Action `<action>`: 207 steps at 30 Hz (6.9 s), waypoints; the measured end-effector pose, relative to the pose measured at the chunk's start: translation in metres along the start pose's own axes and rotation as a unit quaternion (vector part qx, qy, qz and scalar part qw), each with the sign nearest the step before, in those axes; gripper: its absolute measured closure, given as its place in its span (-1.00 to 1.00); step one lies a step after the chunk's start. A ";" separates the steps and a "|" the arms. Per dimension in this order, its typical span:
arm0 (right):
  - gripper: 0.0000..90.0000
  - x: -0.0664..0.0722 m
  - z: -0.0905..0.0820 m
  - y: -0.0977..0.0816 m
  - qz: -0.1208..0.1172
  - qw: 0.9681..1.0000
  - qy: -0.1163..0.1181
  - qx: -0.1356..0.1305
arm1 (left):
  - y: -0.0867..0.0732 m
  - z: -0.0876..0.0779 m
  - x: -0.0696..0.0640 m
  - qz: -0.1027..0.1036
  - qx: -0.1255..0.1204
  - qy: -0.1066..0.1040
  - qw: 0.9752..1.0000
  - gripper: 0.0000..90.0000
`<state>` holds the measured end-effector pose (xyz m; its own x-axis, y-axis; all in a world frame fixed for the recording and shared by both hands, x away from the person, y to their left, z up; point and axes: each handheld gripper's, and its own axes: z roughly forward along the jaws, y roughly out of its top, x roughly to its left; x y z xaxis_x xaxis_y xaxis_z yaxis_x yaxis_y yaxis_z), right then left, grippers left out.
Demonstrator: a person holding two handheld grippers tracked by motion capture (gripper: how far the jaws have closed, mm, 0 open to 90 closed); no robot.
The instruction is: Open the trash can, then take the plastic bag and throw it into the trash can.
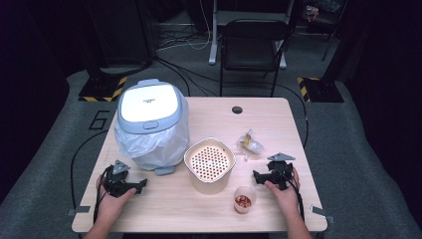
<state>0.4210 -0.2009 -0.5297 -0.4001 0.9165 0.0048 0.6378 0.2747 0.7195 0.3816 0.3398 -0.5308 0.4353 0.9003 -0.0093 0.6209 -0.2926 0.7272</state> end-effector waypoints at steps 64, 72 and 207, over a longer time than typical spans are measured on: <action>-1.00 -0.002 -0.006 -0.005 -0.012 1.000 0.005 0.004 | 0.024 -0.028 -0.062 0.048 -0.073 -0.033 0.996 0.94; -1.00 -0.002 -0.006 -0.005 -0.012 1.000 0.006 0.004 | 0.036 -0.012 -0.089 0.050 -0.083 -0.026 0.995 0.88; 0.37 0.001 0.045 0.103 -0.032 0.998 0.027 0.046 | 0.032 0.028 -0.103 -0.026 -0.084 0.050 0.995 0.89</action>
<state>0.5163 -0.1586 -0.4870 -0.4746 0.8802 -0.0005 0.6669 0.3599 0.6525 0.3750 0.2290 -0.5257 0.3339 0.9425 0.0126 0.5198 -0.1953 0.8316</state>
